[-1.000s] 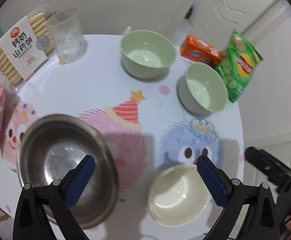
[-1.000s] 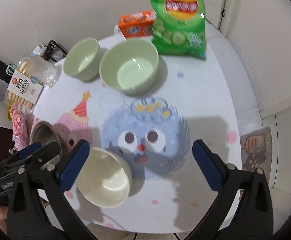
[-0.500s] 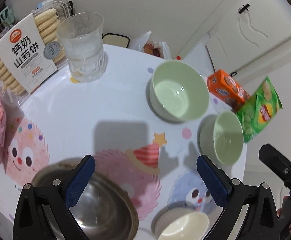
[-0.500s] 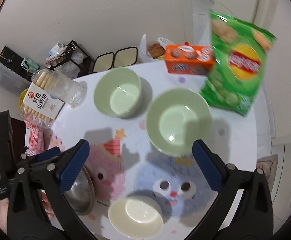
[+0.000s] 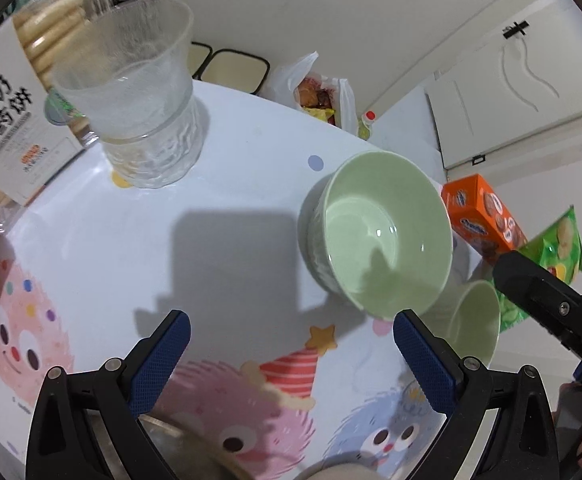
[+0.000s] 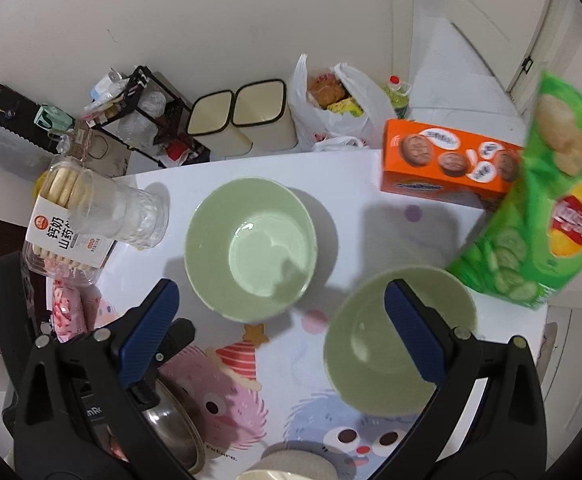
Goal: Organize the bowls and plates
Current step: 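Move both open tools toward a pale green ceramic bowl, then close both tools on the rim of the pale green bowl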
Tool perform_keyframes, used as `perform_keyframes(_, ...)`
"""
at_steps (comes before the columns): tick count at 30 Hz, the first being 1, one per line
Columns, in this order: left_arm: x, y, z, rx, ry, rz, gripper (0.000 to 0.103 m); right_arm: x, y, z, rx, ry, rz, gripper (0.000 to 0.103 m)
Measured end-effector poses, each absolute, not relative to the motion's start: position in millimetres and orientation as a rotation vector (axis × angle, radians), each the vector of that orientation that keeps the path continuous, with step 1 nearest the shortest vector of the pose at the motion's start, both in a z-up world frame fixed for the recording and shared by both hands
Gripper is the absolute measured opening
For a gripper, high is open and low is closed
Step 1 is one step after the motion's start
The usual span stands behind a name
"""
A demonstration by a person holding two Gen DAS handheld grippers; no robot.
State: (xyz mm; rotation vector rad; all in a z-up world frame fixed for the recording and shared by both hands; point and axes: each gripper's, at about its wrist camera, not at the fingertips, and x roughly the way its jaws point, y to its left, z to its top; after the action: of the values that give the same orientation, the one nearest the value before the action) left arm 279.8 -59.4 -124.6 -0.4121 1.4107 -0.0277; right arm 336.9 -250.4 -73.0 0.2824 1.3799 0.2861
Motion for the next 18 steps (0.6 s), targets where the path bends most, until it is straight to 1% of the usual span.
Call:
perform_keyframes(4, 291.6, -62.8, -134.2, -0.392, 1.415, -0.01, 0.103, 352.0, -243.2, -83.8, 0.256, 1.395, 0.296, 0.102)
perform_keyframes(9, 303.4, -66.0, -142.2, -0.394, 1.419, -0.016, 0.1, 366.0, -237.7, -97.4, 0.236, 1.414, 0.292, 0.102)
perform_keyframes(11, 307.3, -66.2, -144.5, -0.398, 1.42, -0.017, 0.092, 370.1, -237.4, -103.4, 0.236, 1.428, 0.285, 0.102)
perform_keyframes(12, 308.9, -65.9, -145.6, -0.396, 1.421, -0.014, 0.082, 371.3, -238.2, -105.4, 0.237, 1.432, 0.28, 0.102)
perform_keyframes(13, 310.2, -65.8, -146.2, -0.396, 1.422, -0.012, 0.073, 372.8, -238.7, -108.0, 0.241, 1.436, 0.276, 0.098)
perform_keyframes(14, 311.9, -66.1, -147.2, -0.397, 1.423, -0.011, 0.069, 374.3, -239.5, -111.9, 0.251, 1.445, 0.277, 0.09)
perform_keyframes(15, 313.0, -66.9, -148.1, -0.398, 1.424, -0.015, 0.065, 375.3, -239.3, -114.7, 0.255, 1.454, 0.278, 0.085)
perform_keyframes(16, 314.6, -68.3, -149.7, -0.397, 1.431, -0.024, 0.061, 375.7, -239.3, -117.4, 0.252, 1.463, 0.276, 0.076)
perform_keyframes(17, 314.5, -67.6, -150.2, -0.398, 1.434, -0.031, 0.059, 376.3, -239.2, -119.9, 0.246, 1.473, 0.274, 0.07)
perform_keyframes(18, 315.4, -67.8, -150.5, -0.401, 1.434, -0.034, 0.05, 376.3, -239.2, -121.7, 0.242, 1.478, 0.275, 0.069)
